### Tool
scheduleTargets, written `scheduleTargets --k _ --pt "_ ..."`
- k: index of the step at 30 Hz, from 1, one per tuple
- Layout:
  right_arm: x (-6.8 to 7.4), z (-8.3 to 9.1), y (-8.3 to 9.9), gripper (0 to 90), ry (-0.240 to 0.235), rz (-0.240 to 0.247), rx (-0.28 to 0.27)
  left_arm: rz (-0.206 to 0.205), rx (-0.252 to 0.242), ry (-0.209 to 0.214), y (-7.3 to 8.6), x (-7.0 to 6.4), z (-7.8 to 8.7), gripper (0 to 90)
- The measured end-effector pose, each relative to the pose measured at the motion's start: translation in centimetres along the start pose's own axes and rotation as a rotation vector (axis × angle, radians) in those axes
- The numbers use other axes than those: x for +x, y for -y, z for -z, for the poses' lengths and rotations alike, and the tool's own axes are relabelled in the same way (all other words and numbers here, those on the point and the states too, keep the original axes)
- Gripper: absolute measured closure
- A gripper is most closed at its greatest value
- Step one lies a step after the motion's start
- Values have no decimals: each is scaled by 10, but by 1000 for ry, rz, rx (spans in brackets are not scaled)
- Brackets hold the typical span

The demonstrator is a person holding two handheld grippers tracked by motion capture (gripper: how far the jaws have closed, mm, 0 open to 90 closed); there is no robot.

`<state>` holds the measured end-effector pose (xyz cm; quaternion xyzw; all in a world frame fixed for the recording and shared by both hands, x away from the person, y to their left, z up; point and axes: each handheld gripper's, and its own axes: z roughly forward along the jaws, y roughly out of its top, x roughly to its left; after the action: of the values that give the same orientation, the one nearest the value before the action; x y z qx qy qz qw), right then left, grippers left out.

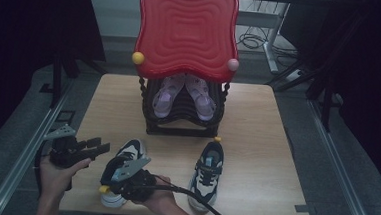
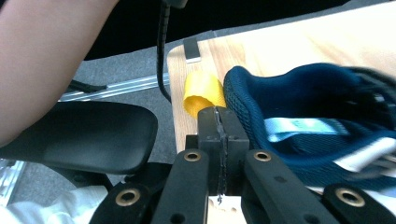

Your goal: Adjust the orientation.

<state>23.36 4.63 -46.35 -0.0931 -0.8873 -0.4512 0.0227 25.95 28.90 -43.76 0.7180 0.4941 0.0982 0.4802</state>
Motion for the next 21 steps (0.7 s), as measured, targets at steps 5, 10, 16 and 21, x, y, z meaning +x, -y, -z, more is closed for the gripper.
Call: scheduleTargets --k 5,10,16,21 --pt "-2 29 2 896 33 3 -33 0 2 1 0 -1 -1 476" --pt "-10 56 11 896 72 -7 -50 -6 13 7 0 -5 -6 476" --pt "-21 87 28 895 128 -47 -92 -6 14 5 -3 -4 -10 476" --pt "-26 106 38 895 165 -67 -111 -10 11 6 -5 -4 -10 475"
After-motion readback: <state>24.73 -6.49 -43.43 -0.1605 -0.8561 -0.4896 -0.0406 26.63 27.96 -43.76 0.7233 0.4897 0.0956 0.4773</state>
